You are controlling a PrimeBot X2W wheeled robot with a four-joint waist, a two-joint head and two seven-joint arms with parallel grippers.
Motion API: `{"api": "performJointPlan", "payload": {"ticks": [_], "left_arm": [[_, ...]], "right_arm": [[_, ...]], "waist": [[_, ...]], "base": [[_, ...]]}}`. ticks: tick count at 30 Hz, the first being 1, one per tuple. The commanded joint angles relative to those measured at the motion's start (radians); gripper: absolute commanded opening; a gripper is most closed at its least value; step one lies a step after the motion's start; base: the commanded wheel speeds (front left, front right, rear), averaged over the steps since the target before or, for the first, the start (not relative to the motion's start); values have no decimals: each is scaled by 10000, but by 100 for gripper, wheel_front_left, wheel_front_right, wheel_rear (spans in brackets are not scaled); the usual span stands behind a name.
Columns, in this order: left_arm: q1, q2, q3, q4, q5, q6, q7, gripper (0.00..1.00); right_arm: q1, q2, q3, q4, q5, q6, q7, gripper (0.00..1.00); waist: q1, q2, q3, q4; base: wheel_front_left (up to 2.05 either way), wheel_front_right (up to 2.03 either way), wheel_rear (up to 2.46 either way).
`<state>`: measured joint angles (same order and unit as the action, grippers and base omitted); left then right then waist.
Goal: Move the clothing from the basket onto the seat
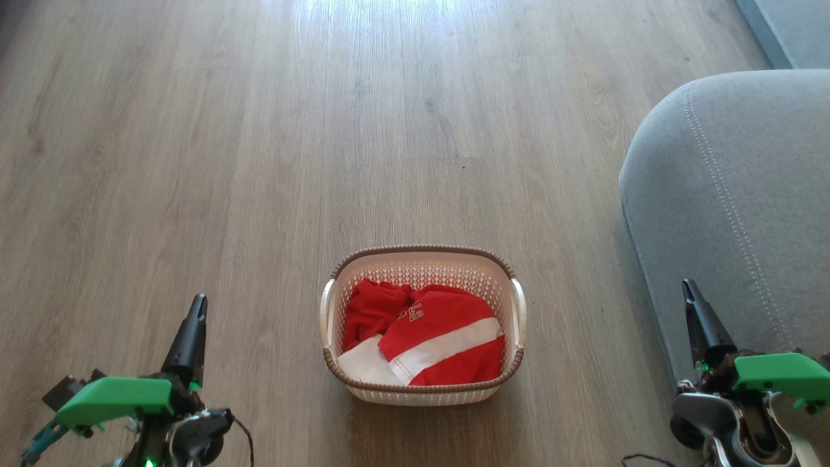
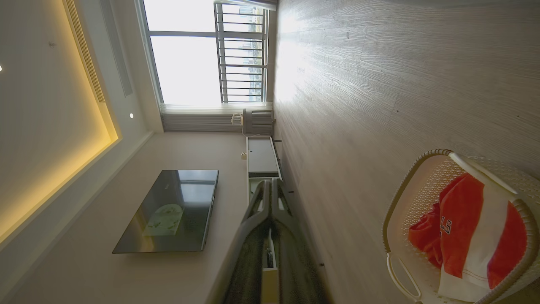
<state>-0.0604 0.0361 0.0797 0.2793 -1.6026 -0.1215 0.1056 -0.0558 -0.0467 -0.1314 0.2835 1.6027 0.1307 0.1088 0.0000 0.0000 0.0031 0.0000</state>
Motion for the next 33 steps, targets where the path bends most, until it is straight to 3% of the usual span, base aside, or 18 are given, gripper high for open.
{"api": "performJointPlan", "payload": {"ticks": [1,33], "left_arm": [[-476,141,337,-345,-64,-92,73,0],[-476,141,337,-345,-64,-92,73,0]], "right_arm": [[-520,-35,181,-388,62,0,41,0],[-520,-35,181,-388,63,0,41,0]], "waist": [[0,0,0,0],[0,0,0,0]], "base": [[0,0,0],[0,0,0]]}}
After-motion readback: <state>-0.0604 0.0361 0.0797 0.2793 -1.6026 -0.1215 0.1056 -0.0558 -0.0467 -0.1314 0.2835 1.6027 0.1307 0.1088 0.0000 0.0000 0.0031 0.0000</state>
